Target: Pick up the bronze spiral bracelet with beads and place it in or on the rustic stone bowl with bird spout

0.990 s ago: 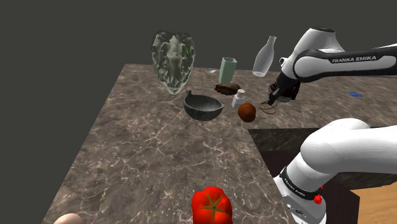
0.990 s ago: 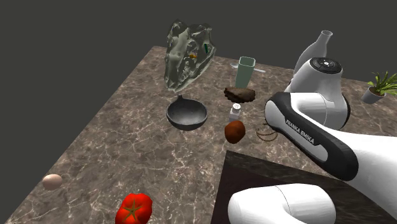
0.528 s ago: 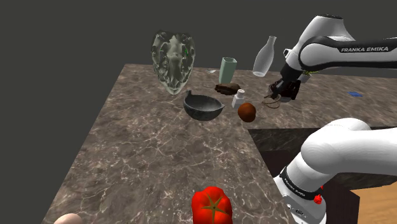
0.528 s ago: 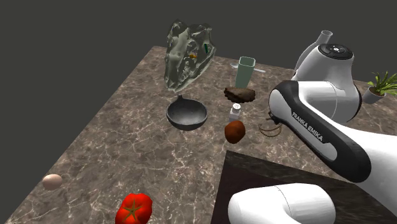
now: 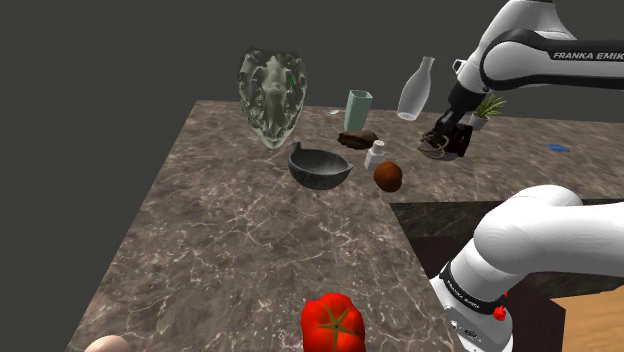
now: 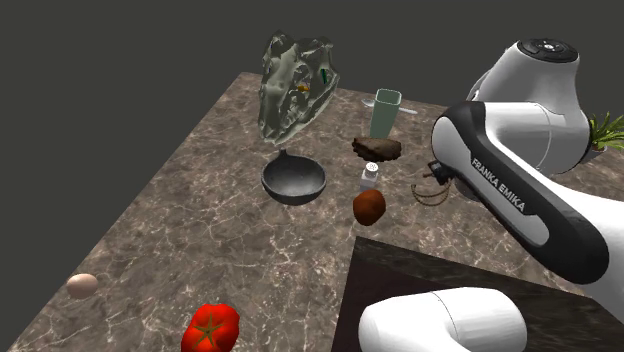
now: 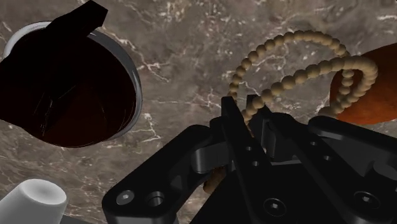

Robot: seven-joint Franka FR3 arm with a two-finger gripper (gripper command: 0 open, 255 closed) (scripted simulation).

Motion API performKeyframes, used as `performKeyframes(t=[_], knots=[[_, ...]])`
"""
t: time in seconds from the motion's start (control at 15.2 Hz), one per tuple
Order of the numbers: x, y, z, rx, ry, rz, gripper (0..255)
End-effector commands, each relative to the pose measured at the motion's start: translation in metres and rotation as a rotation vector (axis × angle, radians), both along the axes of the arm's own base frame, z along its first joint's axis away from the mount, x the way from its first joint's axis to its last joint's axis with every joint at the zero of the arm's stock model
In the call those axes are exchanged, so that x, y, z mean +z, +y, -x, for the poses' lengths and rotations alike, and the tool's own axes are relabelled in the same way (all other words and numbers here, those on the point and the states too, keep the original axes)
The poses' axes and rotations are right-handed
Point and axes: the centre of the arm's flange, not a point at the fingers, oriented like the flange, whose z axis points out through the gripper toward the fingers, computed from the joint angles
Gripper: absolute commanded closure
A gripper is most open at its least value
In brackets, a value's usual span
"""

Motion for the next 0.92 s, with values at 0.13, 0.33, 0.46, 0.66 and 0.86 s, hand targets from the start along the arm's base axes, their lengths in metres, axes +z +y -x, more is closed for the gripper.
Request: performKeyframes(t=[0.13,0.33,0.46,0.66,0.86], knots=[[0.021,0.001,0.001,0.0,0.0,0.0,255],[0.036,0.001,0.001,0.0,0.0,0.0,255],[0.047,0.001,0.001,0.0,0.0,0.0,255],[0.063,0.001,0.001,0.0,0.0,0.0,255],[0.064,0.023,-0.014,0.0,0.0,0.0,255]])
